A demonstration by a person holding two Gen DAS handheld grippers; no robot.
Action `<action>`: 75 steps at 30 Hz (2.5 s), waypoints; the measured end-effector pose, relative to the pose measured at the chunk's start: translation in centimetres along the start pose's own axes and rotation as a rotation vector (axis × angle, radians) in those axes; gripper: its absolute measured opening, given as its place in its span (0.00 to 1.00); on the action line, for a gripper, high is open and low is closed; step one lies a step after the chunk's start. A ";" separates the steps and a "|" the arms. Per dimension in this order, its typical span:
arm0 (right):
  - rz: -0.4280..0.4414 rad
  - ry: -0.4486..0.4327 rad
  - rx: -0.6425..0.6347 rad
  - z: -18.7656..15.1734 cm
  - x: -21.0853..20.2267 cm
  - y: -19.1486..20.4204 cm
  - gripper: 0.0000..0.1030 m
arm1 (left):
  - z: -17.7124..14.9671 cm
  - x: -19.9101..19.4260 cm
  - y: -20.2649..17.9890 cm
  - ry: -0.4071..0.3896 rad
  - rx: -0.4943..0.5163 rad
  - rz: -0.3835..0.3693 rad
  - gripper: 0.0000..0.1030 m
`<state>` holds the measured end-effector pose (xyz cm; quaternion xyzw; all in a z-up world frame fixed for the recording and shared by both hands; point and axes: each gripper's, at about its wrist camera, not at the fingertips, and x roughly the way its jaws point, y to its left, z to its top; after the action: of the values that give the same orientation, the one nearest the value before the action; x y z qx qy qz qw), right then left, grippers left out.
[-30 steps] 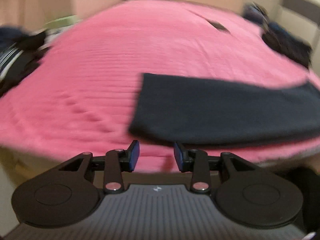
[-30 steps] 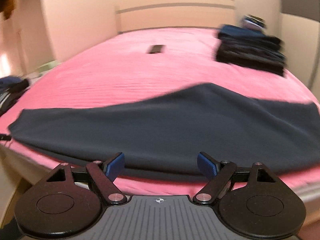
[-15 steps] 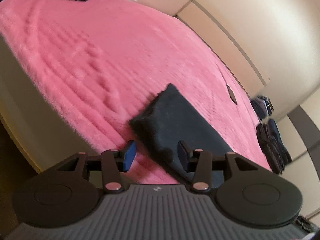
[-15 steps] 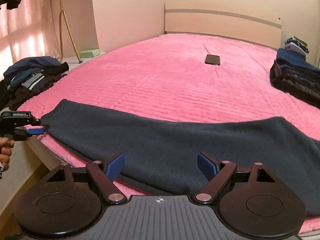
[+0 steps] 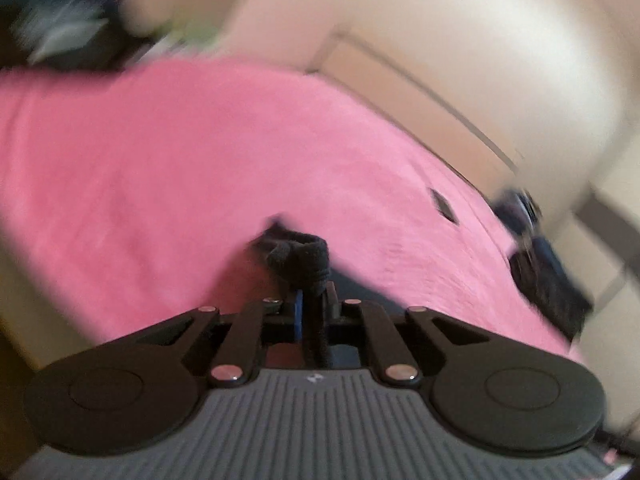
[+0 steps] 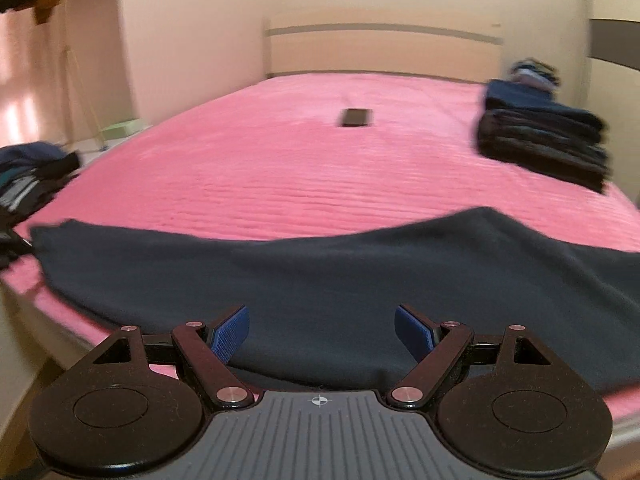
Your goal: Fold clothes
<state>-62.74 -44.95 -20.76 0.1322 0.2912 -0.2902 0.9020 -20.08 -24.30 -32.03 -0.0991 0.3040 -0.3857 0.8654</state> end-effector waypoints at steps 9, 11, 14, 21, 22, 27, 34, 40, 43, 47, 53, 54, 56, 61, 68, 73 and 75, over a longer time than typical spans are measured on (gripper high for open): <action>-0.186 -0.066 0.225 -4.4 -5.3 -8.7 0.80 | -4.1 1.8 -26.8 0.015 0.793 -0.272 0.05; -0.174 -0.074 0.239 -4.7 -5.7 -9.2 0.80 | -9.7 4.0 -31.5 0.086 0.946 -0.315 0.05; -0.155 -0.085 0.261 -5.2 -6.2 -10.0 0.80 | -17.1 6.3 -35.5 0.174 1.105 -0.358 0.06; -0.112 -0.112 0.311 -6.2 -7.4 -11.9 0.80 | -20.6 6.2 -37.0 0.185 1.219 -0.373 0.12; -0.106 -0.116 0.318 -6.4 -7.6 -12.2 0.80 | -19.9 6.4 -36.9 0.198 1.201 -0.415 0.20; 0.025 -0.141 0.379 -5.6 -6.7 -11.5 0.80 | -14.9 3.4 -32.9 0.197 1.010 -0.546 0.26; 0.310 -0.099 0.660 -4.1 -0.9 -9.5 0.80 | -7.8 3.7 -24.7 0.162 0.800 -0.325 0.28; 0.217 0.013 0.751 -4.1 2.5 -8.4 0.80 | -5.0 6.2 -20.0 0.226 0.695 -0.247 0.28; 0.223 -0.014 0.792 -4.0 2.7 -8.3 0.80 | -4.8 6.8 -19.0 0.242 0.667 -0.264 0.28; 0.201 -0.019 0.822 -3.8 3.4 -8.1 0.27 | -4.7 6.3 -18.1 0.240 0.645 -0.318 0.28; 0.259 -0.100 0.803 -1.9 1.5 -8.6 0.07 | -2.8 6.3 -17.1 0.203 0.576 -0.329 0.29; 0.282 -0.141 0.784 -1.2 0.6 -8.7 0.07 | -2.5 6.4 -17.2 0.201 0.576 -0.335 0.29; 0.262 -0.196 0.720 -0.3 -1.0 -8.9 0.07 | -2.3 6.8 -17.7 0.211 0.594 -0.353 0.29; 0.160 -0.124 0.776 -3.7 -0.5 -11.2 0.07 | -3.5 10.4 -19.5 0.310 0.664 -0.351 0.39; 0.121 -0.075 0.831 -7.5 -0.5 -12.1 0.07 | -2.2 11.1 -18.9 0.323 0.612 -0.374 0.41; 0.114 -0.074 0.816 -7.6 -0.6 -12.1 0.07 | -1.0 11.0 -15.3 0.390 0.372 -0.379 0.33; 0.113 -0.071 0.810 -7.3 -0.5 -11.8 0.07 | -1.2 11.8 -14.5 0.455 0.288 -0.422 0.33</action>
<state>-73.44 -51.20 -27.12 0.4825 0.1144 -0.3357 0.8009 -23.54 -42.74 -32.41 0.0521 0.4043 -0.6073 0.6819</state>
